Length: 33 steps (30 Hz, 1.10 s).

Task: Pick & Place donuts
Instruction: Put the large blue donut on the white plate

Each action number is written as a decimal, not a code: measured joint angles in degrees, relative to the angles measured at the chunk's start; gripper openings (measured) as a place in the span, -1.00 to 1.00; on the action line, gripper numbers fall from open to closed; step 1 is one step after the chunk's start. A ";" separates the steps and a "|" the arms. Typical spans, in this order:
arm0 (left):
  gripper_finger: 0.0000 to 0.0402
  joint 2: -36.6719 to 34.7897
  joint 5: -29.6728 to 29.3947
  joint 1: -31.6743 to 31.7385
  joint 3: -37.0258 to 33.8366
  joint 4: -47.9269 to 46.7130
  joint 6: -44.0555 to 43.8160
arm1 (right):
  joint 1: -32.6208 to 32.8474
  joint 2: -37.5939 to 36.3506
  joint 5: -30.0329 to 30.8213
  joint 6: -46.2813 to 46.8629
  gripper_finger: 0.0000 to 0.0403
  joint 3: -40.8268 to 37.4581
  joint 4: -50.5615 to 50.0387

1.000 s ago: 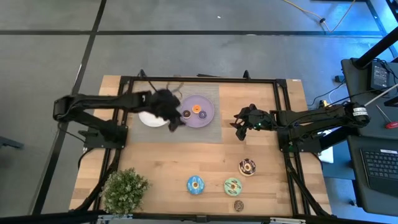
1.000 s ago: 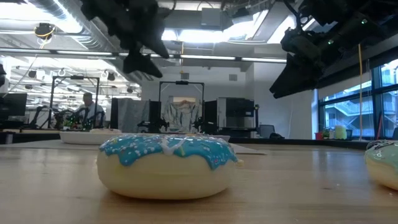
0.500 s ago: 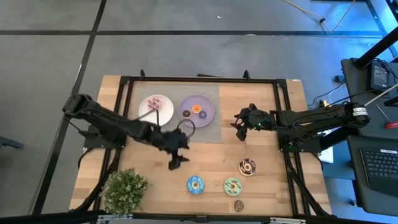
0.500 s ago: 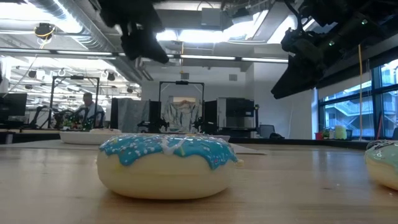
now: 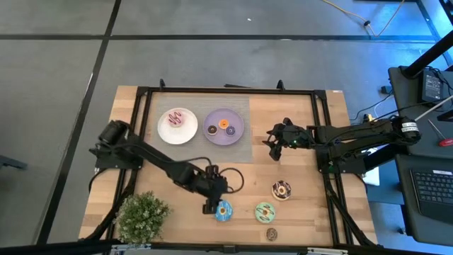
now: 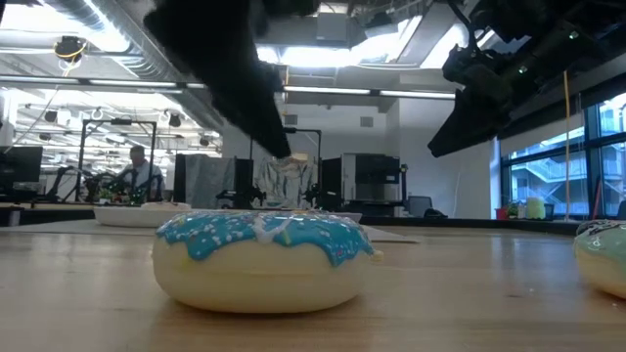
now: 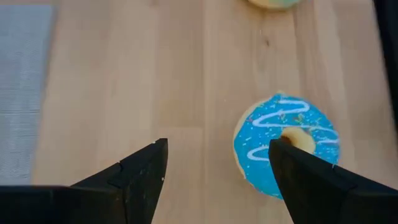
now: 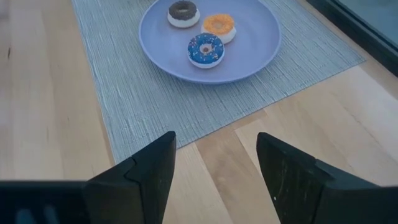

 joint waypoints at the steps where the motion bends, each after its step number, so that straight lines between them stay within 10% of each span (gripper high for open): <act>1: 0.37 0.98 0.04 -0.24 0.24 0.11 -0.02 | 0.00 0.00 0.00 -0.31 0.12 0.00 -0.13; 33: 0.37 10.35 2.75 -3.48 0.50 7.28 -1.85 | 0.00 0.00 0.00 -1.13 0.12 0.00 -0.96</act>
